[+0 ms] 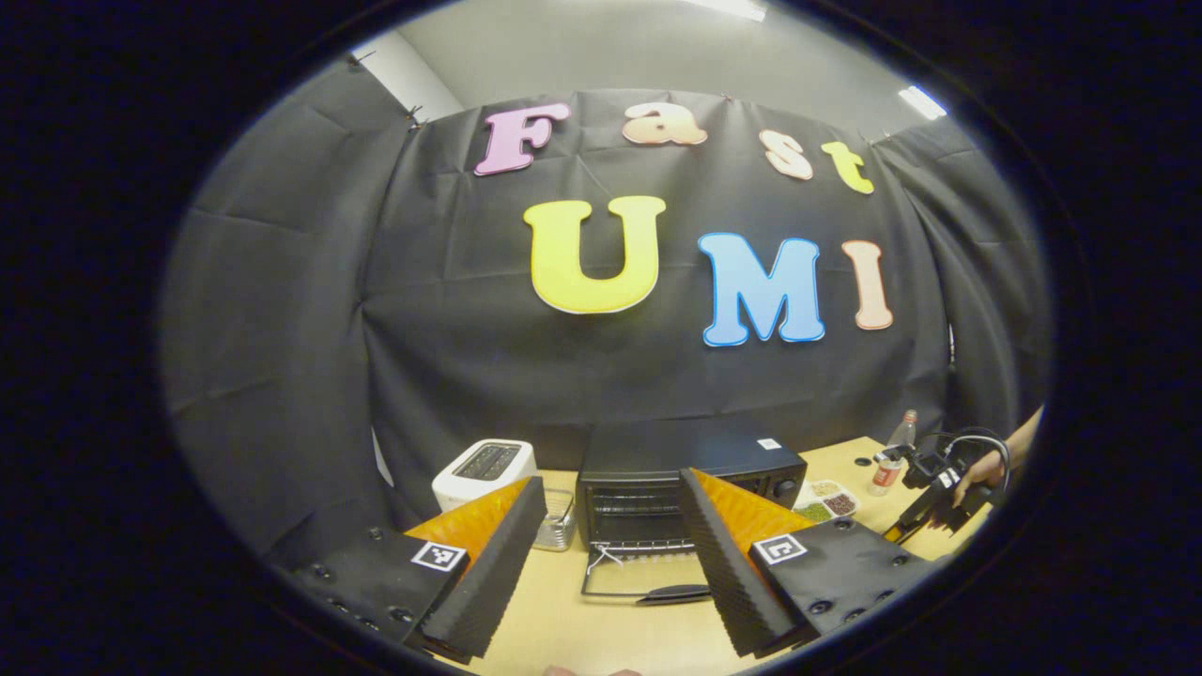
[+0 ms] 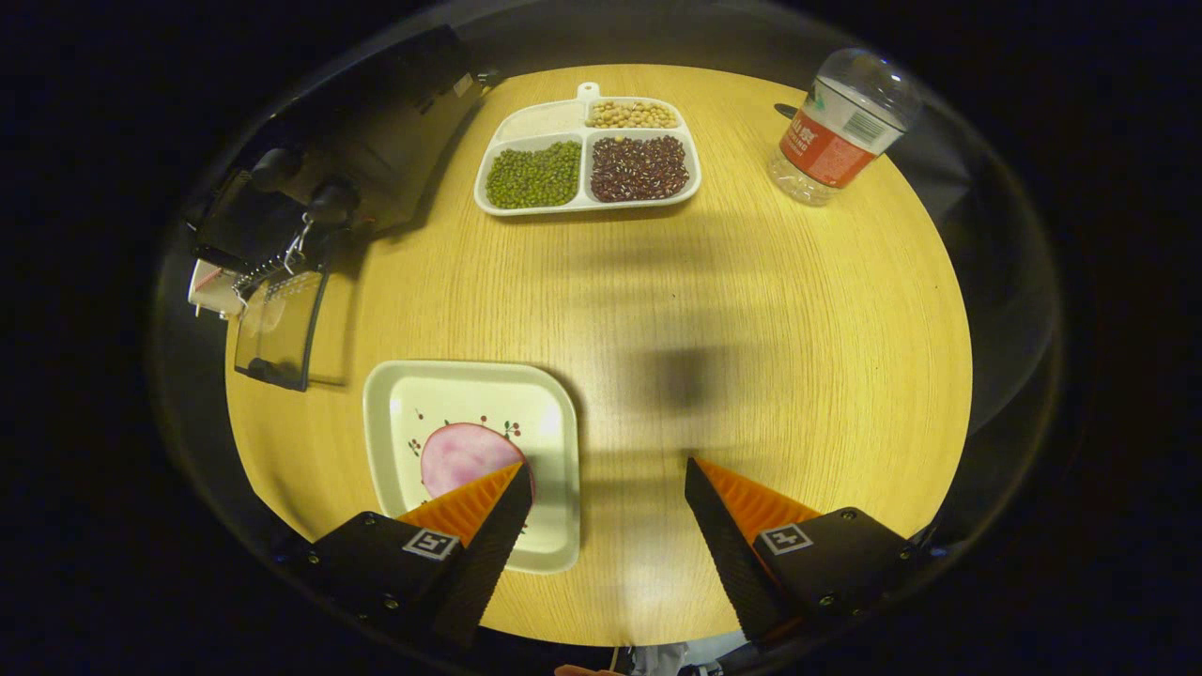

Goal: Open the electric oven with the left hand, put the food in, and close the electric oven.

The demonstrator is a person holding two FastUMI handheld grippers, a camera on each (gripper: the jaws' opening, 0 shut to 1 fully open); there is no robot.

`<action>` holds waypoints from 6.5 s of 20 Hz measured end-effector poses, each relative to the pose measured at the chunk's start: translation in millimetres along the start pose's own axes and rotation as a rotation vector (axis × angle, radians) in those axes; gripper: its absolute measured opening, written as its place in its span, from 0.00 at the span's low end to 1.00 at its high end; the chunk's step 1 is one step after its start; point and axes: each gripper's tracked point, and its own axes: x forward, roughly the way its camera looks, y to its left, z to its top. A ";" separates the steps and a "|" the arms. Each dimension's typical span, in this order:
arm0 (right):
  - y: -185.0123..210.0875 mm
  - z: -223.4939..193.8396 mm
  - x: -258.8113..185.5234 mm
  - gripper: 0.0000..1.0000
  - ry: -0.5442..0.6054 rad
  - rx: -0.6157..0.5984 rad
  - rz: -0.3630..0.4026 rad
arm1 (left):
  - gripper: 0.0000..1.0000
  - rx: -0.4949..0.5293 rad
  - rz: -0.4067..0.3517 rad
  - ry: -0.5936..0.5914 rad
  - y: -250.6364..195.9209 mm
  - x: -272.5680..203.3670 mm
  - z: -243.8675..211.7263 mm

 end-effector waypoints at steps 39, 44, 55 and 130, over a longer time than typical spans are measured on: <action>99.5 -37.4 -69.7 0.01 -0.311 0.571 0.843 | 0.98 -0.022 -0.056 -0.092 -48.8 -6.3 83.2; 182.4 -19.3 -93.5 0.01 -0.349 0.705 0.817 | 0.93 0.039 -0.102 -0.125 -32.7 -1.0 83.0; 300.2 79.9 -80.1 0.01 -0.491 1.161 0.692 | 1.00 0.003 -0.056 -0.118 63.8 -21.1 68.5; 34.4 53.8 -363.7 0.98 -1.388 0.109 0.044 | 0.96 0.019 -0.183 0.821 -118.2 52.0 -207.7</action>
